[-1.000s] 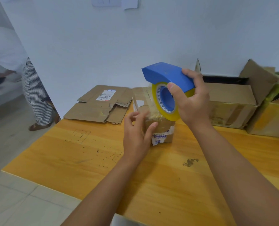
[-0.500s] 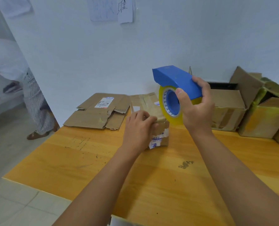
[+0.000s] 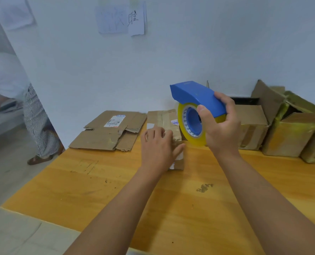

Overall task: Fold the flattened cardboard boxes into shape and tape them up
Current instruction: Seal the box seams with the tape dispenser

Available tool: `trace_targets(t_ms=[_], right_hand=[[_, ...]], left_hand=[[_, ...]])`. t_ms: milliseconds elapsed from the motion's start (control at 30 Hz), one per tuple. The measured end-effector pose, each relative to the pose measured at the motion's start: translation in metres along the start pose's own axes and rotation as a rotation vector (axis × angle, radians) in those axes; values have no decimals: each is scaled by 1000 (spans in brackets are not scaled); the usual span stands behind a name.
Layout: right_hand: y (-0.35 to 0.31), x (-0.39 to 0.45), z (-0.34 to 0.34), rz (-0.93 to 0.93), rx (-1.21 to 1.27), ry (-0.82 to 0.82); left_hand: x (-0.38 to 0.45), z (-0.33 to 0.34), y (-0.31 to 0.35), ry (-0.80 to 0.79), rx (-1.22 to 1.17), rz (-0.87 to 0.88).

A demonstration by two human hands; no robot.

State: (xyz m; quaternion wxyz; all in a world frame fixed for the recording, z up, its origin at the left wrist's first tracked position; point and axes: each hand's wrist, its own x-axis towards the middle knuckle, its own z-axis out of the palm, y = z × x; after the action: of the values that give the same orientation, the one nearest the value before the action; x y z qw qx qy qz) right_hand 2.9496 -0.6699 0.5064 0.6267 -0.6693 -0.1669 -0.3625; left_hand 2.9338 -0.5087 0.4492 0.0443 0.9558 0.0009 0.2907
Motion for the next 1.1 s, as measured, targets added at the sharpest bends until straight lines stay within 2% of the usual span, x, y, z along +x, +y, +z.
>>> trace_targets(t_ms=[100, 267, 433, 533, 600, 667, 733, 800, 900, 1000, 1100], right_hand=[[0, 1, -6, -7, 12, 3], [-3, 10, -14, -9, 42, 41], [-6, 11, -14, -4, 81, 51], [-8, 11, -20, -8, 96, 33], [-9, 13, -25, -21, 91, 36], [-12, 16, -29, -29, 85, 42], [-14, 18, -32, -33, 83, 52], [-16, 19, -34, -35, 87, 57], [-18, 17, -34, -39, 72, 55], [-17, 13, -37, -38, 65, 57], [-15, 12, -43, -39, 56, 57]], left_hand=[[-1, -6, 2, -26, 16, 20], [-2, -26, -28, -192, 43, -54], [5, -24, -19, -223, 204, -31], [8, -27, -28, -234, 184, 62], [10, -33, -45, -330, 158, 157], [9, -41, -57, -406, 116, 173], [3, -44, -49, -366, -6, 115], [-5, -39, -20, -239, -98, 32], [-10, -23, 17, -167, -40, -66], [-10, -14, 20, -82, -37, -43], [-13, -16, 8, -53, -112, 65]])
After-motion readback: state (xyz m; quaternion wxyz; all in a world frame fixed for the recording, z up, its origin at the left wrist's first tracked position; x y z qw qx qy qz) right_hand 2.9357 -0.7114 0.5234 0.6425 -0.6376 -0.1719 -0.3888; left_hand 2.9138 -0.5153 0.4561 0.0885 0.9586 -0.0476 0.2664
